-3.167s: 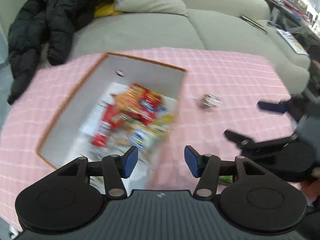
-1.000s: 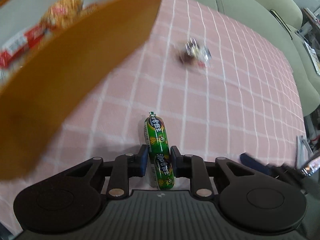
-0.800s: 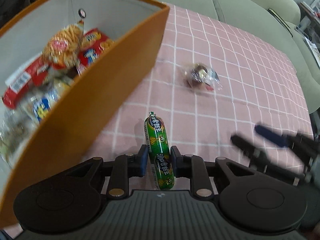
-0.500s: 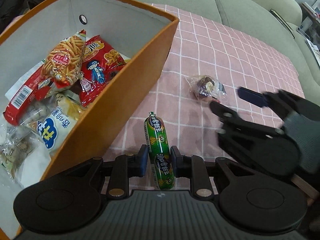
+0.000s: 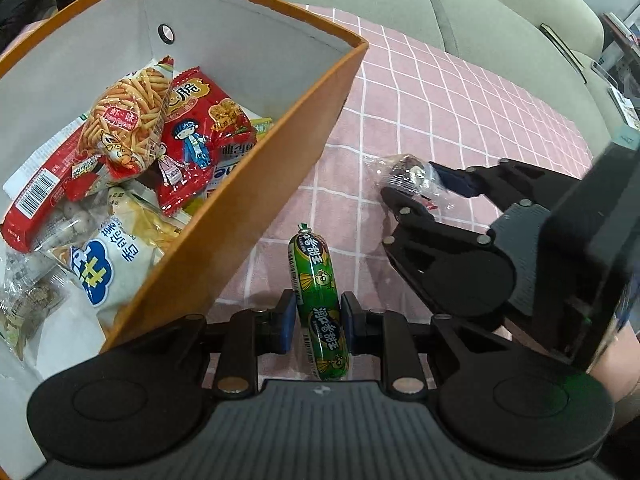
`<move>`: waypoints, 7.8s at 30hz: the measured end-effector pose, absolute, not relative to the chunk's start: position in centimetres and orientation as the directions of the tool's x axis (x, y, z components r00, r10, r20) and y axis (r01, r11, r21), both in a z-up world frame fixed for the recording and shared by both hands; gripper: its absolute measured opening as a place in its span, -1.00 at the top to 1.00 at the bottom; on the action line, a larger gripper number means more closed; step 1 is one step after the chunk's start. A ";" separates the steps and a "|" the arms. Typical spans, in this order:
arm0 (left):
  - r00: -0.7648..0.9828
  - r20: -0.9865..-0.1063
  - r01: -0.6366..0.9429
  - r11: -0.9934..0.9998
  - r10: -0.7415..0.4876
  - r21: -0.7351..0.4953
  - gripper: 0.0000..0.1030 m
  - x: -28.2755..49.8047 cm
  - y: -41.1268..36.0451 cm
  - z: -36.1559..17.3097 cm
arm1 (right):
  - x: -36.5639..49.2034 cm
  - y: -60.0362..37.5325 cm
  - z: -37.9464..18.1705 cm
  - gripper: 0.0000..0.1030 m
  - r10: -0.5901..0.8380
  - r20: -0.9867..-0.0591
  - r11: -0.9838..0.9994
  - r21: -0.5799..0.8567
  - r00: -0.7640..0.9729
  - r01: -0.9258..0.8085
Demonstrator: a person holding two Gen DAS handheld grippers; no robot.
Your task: Organize snacks
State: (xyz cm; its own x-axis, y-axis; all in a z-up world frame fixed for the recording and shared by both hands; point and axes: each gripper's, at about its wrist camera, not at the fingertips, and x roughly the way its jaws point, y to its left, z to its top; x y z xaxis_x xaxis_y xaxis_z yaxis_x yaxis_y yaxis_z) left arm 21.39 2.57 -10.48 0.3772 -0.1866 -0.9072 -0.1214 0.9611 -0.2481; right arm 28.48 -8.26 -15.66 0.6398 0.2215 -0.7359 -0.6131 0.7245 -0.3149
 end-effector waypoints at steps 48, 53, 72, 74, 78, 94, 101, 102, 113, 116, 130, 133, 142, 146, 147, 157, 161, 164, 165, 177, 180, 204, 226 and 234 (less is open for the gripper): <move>0.185 -0.962 0.088 0.978 -0.201 -0.187 0.50 17.0 19.2 -2.5 | 18.5 9.5 -1.8 0.39 0.368 -0.921 0.412 0.041 0.125 -0.910; 0.136 -0.965 0.088 0.973 -0.223 -0.212 0.52 17.8 19.5 -4.7 | 19.1 10.7 -4.9 0.39 0.314 -0.948 0.396 0.080 0.053 -0.915; 0.039 -0.979 0.075 0.978 -0.200 -0.197 0.52 19.3 19.3 -9.5 | 20.7 12.5 -9.4 0.32 0.232 -0.973 0.372 0.080 0.009 -0.925; 0.039 -0.978 0.070 0.977 -0.206 -0.203 0.53 19.4 19.3 -9.6 | 20.8 12.4 -9.5 0.27 0.230 -0.973 0.379 0.081 0.010 -0.922; 0.046 -0.981 0.065 0.981 -0.188 -0.185 0.38 19.4 19.4 -9.3 | 20.8 12.2 -9.7 0.15 0.218 -0.976 0.384 0.069 0.017 -0.921; 0.115 -0.982 0.060 0.987 -0.152 -0.146 0.19 17.3 19.1 -5.1 | 19.2 12.0 -6.0 -0.26 0.226 -0.971 0.383 0.011 0.083 -0.924; 0.205 -0.971 0.069 0.991 -0.122 -0.110 0.19 16.0 18.4 -0.9 | 18.4 10.8 -1.8 -0.29 0.237 -0.957 0.394 -0.063 0.168 -0.917; 0.225 -0.967 0.074 0.992 -0.119 -0.105 0.19 15.7 18.3 0.0 | 18.3 10.4 -1.2 -0.29 0.242 -0.953 0.401 -0.070 0.180 -0.913; 0.598 -0.800 0.036 0.999 -0.054 -0.041 0.18 10.7 15.6 10.3 | 15.6 3.1 7.6 -0.30 0.333 -0.857 0.581 -0.142 0.393 -0.802; 0.697 -0.716 0.044 0.999 -0.034 -0.005 0.18 8.5 13.7 12.0 | 14.1 -0.3 9.6 -0.30 0.378 -0.798 0.678 -0.106 0.469 -0.727; 0.919 -0.385 -0.054 0.994 0.085 0.092 -0.36 0.4 5.9 11.6 | 2.4 -11.3 10.0 -0.62 0.279 -0.430 0.955 0.027 0.858 -0.297; 0.923 -0.369 -0.079 0.993 0.106 0.088 -0.51 -0.6 5.2 10.1 | 0.6 -11.4 8.2 -0.62 0.240 -0.381 0.969 0.042 0.893 -0.242; 0.898 -0.417 -0.118 0.990 0.138 0.074 -0.56 -0.4 5.3 6.7 | 1.4 -10.9 4.2 -0.91 0.210 -0.383 0.978 0.092 0.900 -0.189; 0.879 -0.450 -0.135 0.988 0.156 0.080 -0.57 0.0 6.0 5.2 | 2.1 -10.5 2.5 -0.92 0.183 -0.405 0.983 0.055 0.896 -0.176; 0.873 -0.461 -0.136 0.988 0.157 0.080 -0.57 0.2 6.1 4.8 | 2.4 -10.6 2.2 -0.91 0.182 -0.414 0.983 0.054 0.892 -0.175; 0.844 -0.514 -0.123 0.988 0.152 0.091 -0.57 0.6 6.1 2.7 | 3.2 -10.9 0.4 -0.91 0.167 -0.470 0.985 0.047 0.867 -0.164; 0.843 -0.517 -0.120 0.989 0.149 0.090 -0.57 0.8 6.2 2.9 | 3.3 -10.8 0.3 -0.91 0.173 -0.474 0.984 0.054 0.863 -0.168; 0.843 -0.517 -0.121 0.989 0.149 0.088 -0.57 0.8 6.2 2.9 | 3.3 -10.8 0.3 -0.92 0.175 -0.475 0.984 0.058 0.862 -0.168; 0.842 -0.519 -0.121 0.989 0.148 0.086 -0.57 0.8 6.2 2.9 | 3.3 -10.8 0.3 -0.91 0.175 -0.475 0.984 0.057 0.862 -0.169; 0.843 -0.517 -0.118 0.989 0.150 0.094 -0.57 0.7 6.3 2.9 | 2.9 -10.8 0.5 -0.91 0.189 -0.463 0.981 0.050 0.866 -0.187; 0.843 -0.517 -0.120 0.988 0.151 0.093 -0.57 0.8 6.3 2.9 | 2.9 -10.8 0.5 -0.91 0.188 -0.465 0.981 0.052 0.865 -0.186; 0.842 -0.520 -0.121 0.990 0.143 0.076 -0.57 0.4 6.0 3.6 | 2.3 -10.8 1.4 -0.91 0.193 -0.435 0.980 0.038 0.879 -0.196; 0.833 -0.539 -0.114 0.992 0.124 0.051 -0.57 0.9 6.4 4.2 | 2.8 -9.9 1.4 -0.91 0.197 -0.463 0.977 0.018 0.864 -0.213; 0.831 -0.541 -0.119 0.991 0.132 0.059 -0.57 1.0 6.3 4.3 | 2.7 -9.9 1.3 -0.91 0.198 -0.462 0.976 0.014 0.865 -0.216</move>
State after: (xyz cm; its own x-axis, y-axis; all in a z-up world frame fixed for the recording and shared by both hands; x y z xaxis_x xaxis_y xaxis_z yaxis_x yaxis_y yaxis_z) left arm 1.03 6.28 4.26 0.8309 0.1319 -0.5405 -0.1190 0.9911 0.0589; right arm 2.74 -9.91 1.27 0.8648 0.1978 -0.4616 -0.2158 0.9763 0.0140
